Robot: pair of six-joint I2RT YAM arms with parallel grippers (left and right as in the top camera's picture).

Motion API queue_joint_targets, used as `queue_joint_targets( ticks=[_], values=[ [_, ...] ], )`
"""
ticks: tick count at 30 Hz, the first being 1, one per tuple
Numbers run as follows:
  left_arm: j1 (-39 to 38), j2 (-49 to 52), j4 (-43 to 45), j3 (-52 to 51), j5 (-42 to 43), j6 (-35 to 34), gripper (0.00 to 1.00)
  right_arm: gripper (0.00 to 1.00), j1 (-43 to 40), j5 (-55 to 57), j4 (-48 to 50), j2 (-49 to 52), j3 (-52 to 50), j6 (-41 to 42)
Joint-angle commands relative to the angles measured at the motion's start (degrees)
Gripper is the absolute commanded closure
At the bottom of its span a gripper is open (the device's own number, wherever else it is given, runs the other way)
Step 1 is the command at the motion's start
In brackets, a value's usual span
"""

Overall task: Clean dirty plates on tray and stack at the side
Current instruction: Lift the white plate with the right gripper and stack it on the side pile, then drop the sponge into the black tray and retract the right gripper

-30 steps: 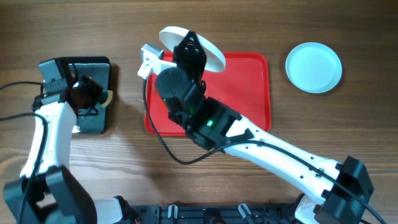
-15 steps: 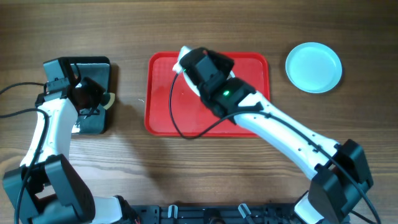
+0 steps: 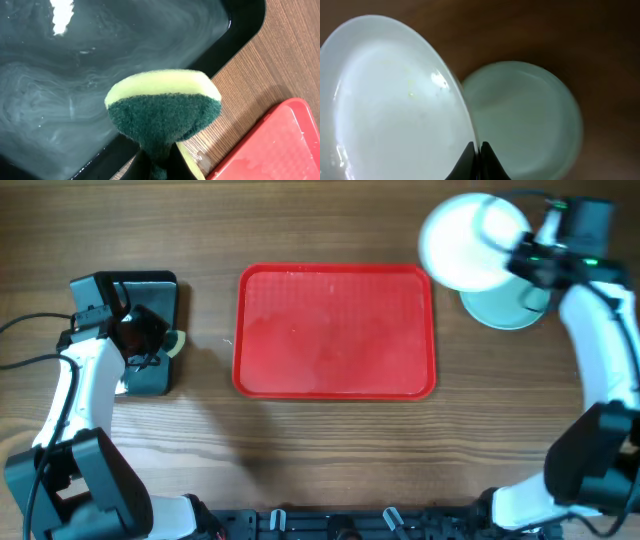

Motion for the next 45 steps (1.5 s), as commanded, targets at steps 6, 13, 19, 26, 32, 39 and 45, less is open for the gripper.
queue_joint_targets(
  ticks=[6, 13, 19, 26, 32, 39, 45],
  values=[
    [0.37, 0.44, 0.57, -0.39, 0.28, 0.44, 0.96, 0.95, -11.47, -5.05, -1.29, 10.56, 0.15, 4.22],
    [0.37, 0.44, 1.60, -0.39, 0.31, 0.42, 0.96, 0.00, -11.32, -7.89, -0.66, 12.39, 0.17, 2.62],
    [0.37, 0.81, 8.26, -0.44, 0.26, 0.42, 0.96, 0.00, -9.68, -12.85, -3.06, 7.30, 0.17, 1.36],
    [0.63, 5.38, 15.41, -0.44, -5.49, 0.42, 0.94, 0.00, -1.09, -12.76, -5.86, -6.45, 0.17, 0.04],
    [4.42, 9.38, 17.55, -0.44, -6.60, 0.20, 0.94, 0.01, 8.55, -9.97, -8.68, -14.64, 0.17, -1.20],
    [6.16, 9.73, 17.64, -0.35, -4.44, 0.00, 0.00, 0.00, 16.59, -4.28, -10.05, -19.74, 0.17, 0.33],
    [6.16, 3.78, 15.37, -0.31, -0.52, 0.00, 0.00, 0.00, 18.38, -4.31, -13.00, -25.73, 0.17, 0.31]
  ],
)
